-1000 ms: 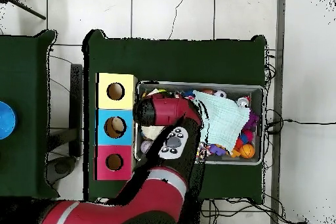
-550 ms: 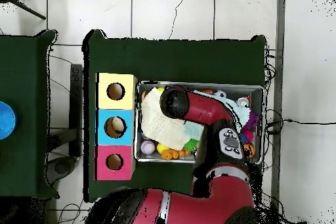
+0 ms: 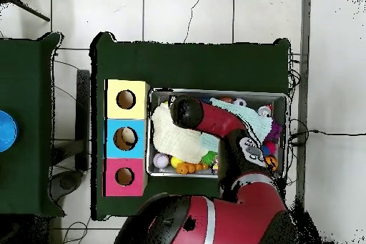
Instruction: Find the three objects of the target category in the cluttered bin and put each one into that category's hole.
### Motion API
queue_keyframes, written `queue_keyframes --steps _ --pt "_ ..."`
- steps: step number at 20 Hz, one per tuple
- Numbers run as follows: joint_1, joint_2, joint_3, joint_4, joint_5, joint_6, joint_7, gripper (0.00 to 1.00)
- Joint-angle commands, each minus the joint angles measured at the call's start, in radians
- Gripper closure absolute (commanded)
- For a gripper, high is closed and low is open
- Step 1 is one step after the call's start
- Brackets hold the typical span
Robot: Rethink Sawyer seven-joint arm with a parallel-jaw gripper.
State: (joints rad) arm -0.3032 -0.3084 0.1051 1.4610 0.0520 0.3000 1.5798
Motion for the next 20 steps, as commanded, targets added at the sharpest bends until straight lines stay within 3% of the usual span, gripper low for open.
queue_keyframes --steps 1,6,7,13,15,16,20 --pt "0.013 0.084 0.192 0.116 -0.004 0.152 0.046 0.0" --pt "0.071 0.058 0.122 0.103 -0.004 0.148 0.104 0.0" --pt "0.083 0.055 0.106 0.101 -0.002 0.143 0.119 1.0" --pt "0.206 0.027 -0.053 0.08 -0.006 0.046 0.221 1.0" --pt "0.27 0.024 -0.135 0.065 -0.004 -0.002 0.26 1.0" --pt "0.335 0.028 -0.22 0.049 0.001 -0.031 0.299 1.0" --pt "0.471 0.049 -0.413 0.018 0.034 -0.031 0.344 1.0"
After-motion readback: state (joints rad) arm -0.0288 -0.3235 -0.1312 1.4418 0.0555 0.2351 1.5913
